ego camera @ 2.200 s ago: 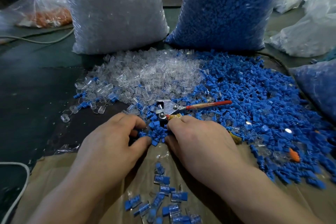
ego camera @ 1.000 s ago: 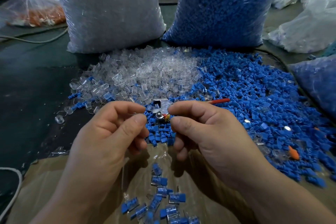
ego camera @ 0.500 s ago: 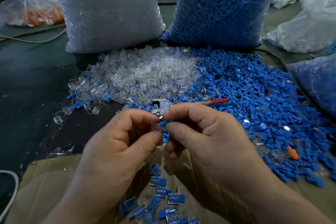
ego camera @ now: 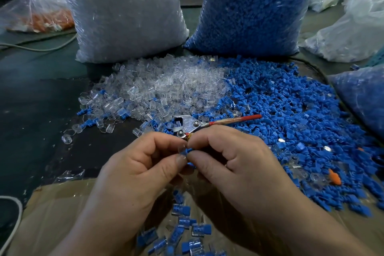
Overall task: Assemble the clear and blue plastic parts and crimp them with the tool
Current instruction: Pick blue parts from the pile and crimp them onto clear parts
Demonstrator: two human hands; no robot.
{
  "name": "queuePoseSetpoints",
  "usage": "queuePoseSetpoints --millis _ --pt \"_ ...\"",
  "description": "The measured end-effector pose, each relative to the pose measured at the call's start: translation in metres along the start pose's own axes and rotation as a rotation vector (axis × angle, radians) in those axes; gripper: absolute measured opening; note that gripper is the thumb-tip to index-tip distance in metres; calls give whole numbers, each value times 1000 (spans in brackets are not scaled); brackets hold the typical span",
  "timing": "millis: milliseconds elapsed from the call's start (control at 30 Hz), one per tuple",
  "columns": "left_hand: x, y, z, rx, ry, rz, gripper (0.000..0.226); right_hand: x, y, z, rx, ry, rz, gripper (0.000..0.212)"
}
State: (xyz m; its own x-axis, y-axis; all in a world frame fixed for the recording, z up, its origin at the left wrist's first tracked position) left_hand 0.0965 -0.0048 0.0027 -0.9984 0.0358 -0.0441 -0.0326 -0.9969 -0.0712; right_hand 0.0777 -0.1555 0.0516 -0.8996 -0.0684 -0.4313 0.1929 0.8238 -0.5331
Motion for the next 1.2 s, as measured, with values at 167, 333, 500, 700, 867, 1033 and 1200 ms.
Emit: queuePoseSetpoints --millis 167,333,500,700,867,1033,1200 --pt "1 -5 6 -167 38 55 25 3 1 -12 189 -138 28 13" --pt "4 0 14 -259 91 57 29 5 7 -17 287 -180 -7 16" --pt "1 -5 5 -187 11 165 35 4 9 -17 396 -214 -7 20" --pt "-2 -12 -4 -28 -115 159 25 -9 -7 32 742 35 -72 71" --pt "-2 -5 -2 181 -216 128 26 -10 2 53 827 87 -202 65" --pt "-3 -9 -7 247 -295 175 20 -15 -1 50 847 67 -180 61" --pt "-5 -12 -8 221 -301 176 18 -19 -2 45 840 72 -172 53"
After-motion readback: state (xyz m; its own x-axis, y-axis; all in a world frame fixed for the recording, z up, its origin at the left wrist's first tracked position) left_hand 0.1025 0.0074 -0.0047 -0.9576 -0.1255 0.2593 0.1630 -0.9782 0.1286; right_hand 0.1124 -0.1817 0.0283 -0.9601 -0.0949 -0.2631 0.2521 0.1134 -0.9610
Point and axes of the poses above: each hand's wrist, its own x-axis away from the middle knuckle, its own y-axis out of the palm, z = x × y, the point moved 8 cm from there along -x, towards the middle knuckle, and after that the axes turned 11 degrees about z, right-handed, at the moved point
